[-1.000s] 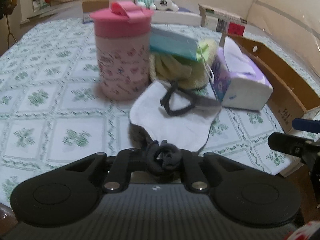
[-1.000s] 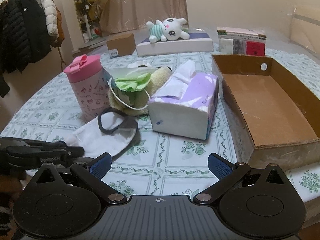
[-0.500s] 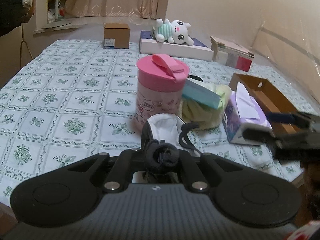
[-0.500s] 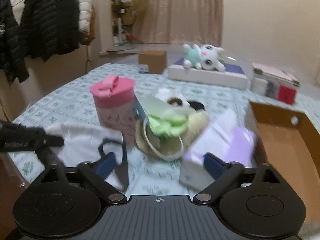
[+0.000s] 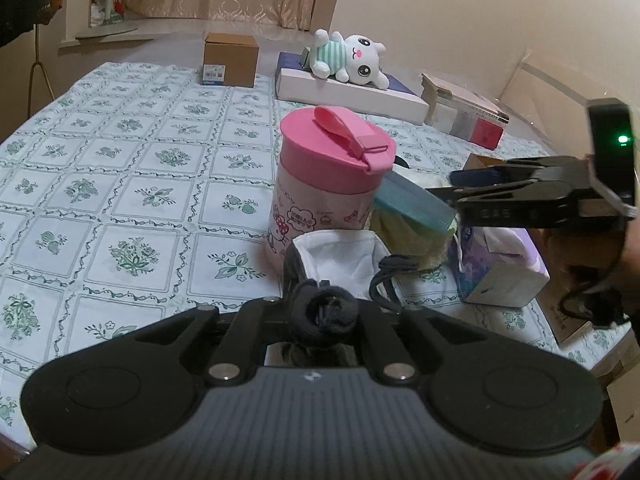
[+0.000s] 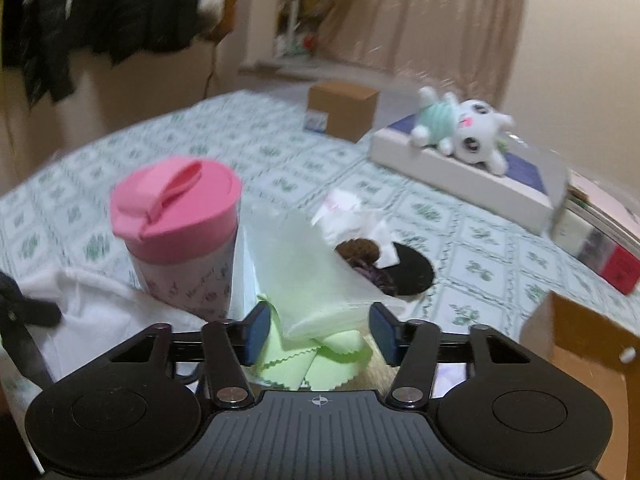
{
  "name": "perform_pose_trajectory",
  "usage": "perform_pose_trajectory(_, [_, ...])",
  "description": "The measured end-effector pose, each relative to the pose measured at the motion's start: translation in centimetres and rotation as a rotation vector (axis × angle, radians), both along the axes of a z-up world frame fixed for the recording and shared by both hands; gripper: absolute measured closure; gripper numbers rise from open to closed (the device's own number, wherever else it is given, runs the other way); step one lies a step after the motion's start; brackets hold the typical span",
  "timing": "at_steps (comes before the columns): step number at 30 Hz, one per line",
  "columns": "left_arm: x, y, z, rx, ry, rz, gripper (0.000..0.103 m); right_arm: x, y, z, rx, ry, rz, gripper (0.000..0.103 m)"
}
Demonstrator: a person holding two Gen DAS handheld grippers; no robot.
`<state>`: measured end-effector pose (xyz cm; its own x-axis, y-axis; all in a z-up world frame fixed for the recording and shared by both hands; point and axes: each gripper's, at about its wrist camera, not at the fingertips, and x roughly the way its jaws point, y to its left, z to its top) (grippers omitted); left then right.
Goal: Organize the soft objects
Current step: 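Carry the black item and white bag into the cardboard box with both grippers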
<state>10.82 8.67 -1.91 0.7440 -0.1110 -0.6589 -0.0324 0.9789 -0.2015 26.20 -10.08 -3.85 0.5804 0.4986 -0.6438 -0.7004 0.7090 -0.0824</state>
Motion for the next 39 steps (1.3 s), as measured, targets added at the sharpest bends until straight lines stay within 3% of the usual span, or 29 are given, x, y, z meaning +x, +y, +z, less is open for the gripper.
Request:
perform_pose_trajectory(2, [0.1, 0.0, -0.1, -0.003, 0.004, -0.001, 0.097, 0.4, 0.3, -0.7, -0.021, -0.003, 0.018, 0.064])
perform_pose_trajectory(4, [0.1, 0.0, -0.2, -0.002, 0.006, -0.001, 0.097, 0.5, 0.2, -0.8, -0.018, -0.018, 0.021, 0.085])
perform_pose_trajectory(7, [-0.1, -0.1, 0.0, -0.002, 0.005, -0.005, 0.097, 0.1, -0.2, -0.3, 0.002, -0.037, 0.007, 0.100])
perform_pose_trajectory(16, [-1.6, -1.0, 2.5, -0.016, -0.039, -0.015, 0.097, -3.2, -2.9, 4.6, 0.112, -0.098, -0.072, 0.102])
perform_pose_trajectory(21, [-2.5, -2.1, 5.5, -0.018, -0.097, -0.037, 0.098, -5.2, -6.6, 8.3, 0.210, -0.106, -0.147, 0.102])
perform_pose_trajectory(26, [-2.7, -4.4, 8.4, -0.002, -0.151, -0.089, 0.098, -7.4, -10.7, 10.9, 0.234, -0.155, -0.226, 0.102])
perform_pose_trajectory(32, [-1.7, -8.3, 10.8, -0.007, -0.191, -0.178, 0.098, -9.0, -16.3, 11.9, 0.268, -0.172, -0.348, 0.102])
perform_pose_trajectory(39, [1.4, -14.8, 12.0, -0.039, -0.204, -0.308, 0.098, -10.6, -23.4, 11.2, 0.278, -0.181, -0.509, 0.102])
